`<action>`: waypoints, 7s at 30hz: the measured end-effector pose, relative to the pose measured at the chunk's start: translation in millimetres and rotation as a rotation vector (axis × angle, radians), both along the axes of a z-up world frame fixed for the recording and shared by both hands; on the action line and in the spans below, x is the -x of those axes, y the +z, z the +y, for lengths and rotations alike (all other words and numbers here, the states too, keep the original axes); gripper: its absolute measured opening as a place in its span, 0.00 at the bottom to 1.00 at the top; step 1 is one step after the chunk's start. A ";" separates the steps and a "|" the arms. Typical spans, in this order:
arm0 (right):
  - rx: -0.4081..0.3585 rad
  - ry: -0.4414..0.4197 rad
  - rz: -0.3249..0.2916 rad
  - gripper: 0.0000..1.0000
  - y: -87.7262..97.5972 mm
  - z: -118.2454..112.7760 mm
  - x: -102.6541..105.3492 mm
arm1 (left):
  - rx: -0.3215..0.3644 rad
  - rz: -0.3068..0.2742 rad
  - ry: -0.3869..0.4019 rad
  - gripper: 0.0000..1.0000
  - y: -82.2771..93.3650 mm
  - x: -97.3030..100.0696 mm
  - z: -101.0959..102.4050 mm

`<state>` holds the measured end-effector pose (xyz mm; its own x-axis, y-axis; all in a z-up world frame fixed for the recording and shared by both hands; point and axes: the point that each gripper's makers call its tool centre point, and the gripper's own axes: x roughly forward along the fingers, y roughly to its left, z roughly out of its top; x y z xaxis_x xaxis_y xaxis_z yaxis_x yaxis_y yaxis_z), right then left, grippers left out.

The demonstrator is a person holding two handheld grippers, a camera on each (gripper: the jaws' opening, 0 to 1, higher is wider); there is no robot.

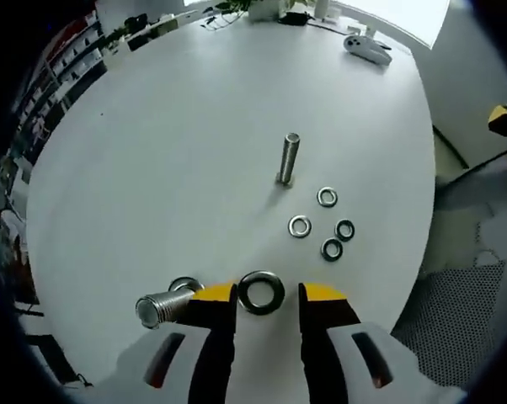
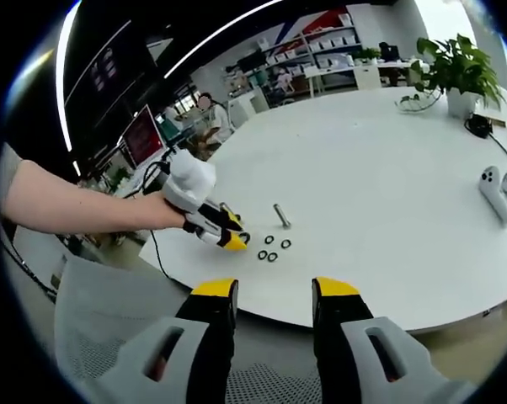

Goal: Place the washer onto the threaded stud by aligning its center hole with the stud, sliding it down to the base, and recovering from edge contact or off-axis alignment until the washer reaches the visible bottom stop.

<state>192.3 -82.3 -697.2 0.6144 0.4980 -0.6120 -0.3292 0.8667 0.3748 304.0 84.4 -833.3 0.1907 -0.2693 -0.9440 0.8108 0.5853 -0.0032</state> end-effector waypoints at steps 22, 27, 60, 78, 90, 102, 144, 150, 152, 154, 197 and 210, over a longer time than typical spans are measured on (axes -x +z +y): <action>-0.020 -0.003 -0.013 0.37 3.1 1.1 -1.2 | -0.046 0.022 -0.070 0.21 -3.6 9.5 5.8; -0.025 0.000 -0.013 0.37 3.6 2.1 -0.6 | -0.060 0.037 -0.082 0.21 -4.1 15.4 9.0; -0.040 0.016 -0.014 0.37 5.2 5.8 0.0 | -0.130 0.071 -0.170 0.20 -3.6 20.2 10.2; -0.040 0.018 -0.014 0.36 5.0 6.2 0.4 | -0.120 0.062 -0.170 0.18 -2.5 20.0 11.5; -0.040 0.019 -0.014 0.36 4.6 6.0 -0.4 | -0.053 0.018 -0.129 0.18 19.3 6.9 11.0; -0.037 0.026 -0.011 0.36 4.1 6.7 0.2 | 0.009 -0.024 -0.129 0.18 49.3 -4.8 7.3; -0.038 0.030 -0.008 0.36 3.6 6.9 0.2 | -0.140 -0.024 -0.151 0.19 52.7 -38.7 45.6; -0.039 0.028 -0.006 0.35 3.6 6.7 0.3 | -0.165 -0.018 -0.177 0.19 41.0 -37.6 44.6; -0.038 0.030 -0.005 0.35 3.2 6.8 0.3 | -0.167 -0.012 -0.174 0.19 37.6 -38.9 45.1; -0.038 0.029 -0.005 0.35 3.5 6.8 0.3 | -0.170 -0.005 -0.171 0.19 34.6 -38.0 45.2; -0.040 0.039 -0.006 0.34 3.7 7.9 0.3 | -0.084 -0.041 0.009 0.29 19.4 -40.2 50.5; -0.048 0.059 -0.020 0.34 6.9 11.3 -0.3 | 0.016 -0.068 0.198 0.28 37.9 -13.9 54.6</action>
<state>192.6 -70.9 -690.3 0.5950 0.5625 -0.5741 -0.3872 0.8265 0.4085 318.0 139.0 -795.4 0.3050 -0.2347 -0.9230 0.6783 0.7338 0.0376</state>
